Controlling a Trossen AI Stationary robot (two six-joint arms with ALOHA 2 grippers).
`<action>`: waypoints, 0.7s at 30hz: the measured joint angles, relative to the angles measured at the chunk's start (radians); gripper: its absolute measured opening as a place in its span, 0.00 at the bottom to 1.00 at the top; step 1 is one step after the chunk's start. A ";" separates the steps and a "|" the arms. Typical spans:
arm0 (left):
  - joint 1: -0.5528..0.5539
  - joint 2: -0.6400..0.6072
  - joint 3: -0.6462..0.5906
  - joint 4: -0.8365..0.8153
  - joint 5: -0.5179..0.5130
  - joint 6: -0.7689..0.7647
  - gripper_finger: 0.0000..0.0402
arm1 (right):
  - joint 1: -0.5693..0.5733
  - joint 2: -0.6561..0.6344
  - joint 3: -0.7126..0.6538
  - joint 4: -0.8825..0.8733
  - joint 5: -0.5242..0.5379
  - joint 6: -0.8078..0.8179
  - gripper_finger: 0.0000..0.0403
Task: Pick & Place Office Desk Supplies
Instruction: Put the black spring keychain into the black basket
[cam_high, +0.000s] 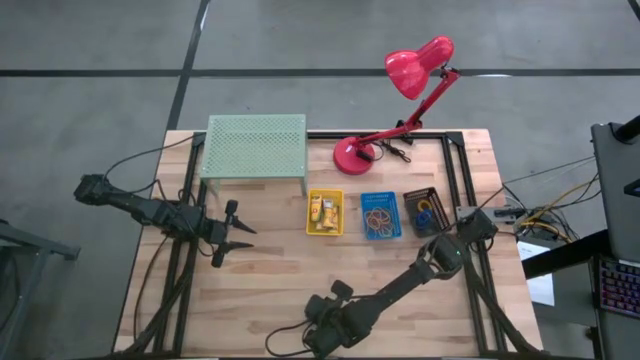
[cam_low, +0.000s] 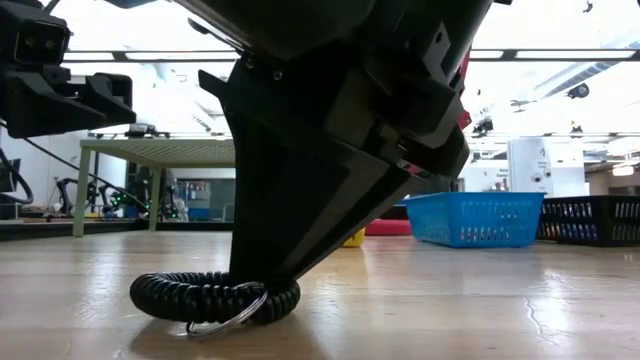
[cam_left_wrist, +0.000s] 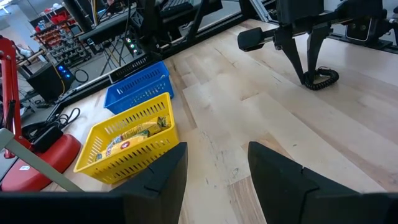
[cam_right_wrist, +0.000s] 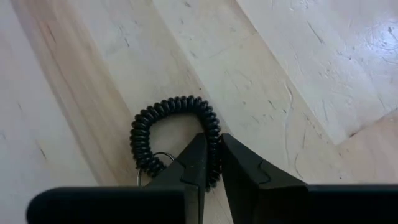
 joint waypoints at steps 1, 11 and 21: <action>0.000 0.000 0.000 0.000 0.000 0.000 0.43 | 0.000 0.000 0.000 0.000 0.000 0.000 0.08; 0.000 0.000 0.000 0.000 0.000 0.000 0.43 | 0.002 -0.005 0.040 -0.010 -0.005 -0.011 0.08; 0.000 0.000 0.000 0.000 0.000 0.000 0.43 | 0.009 -0.043 0.145 -0.039 0.023 -0.052 0.08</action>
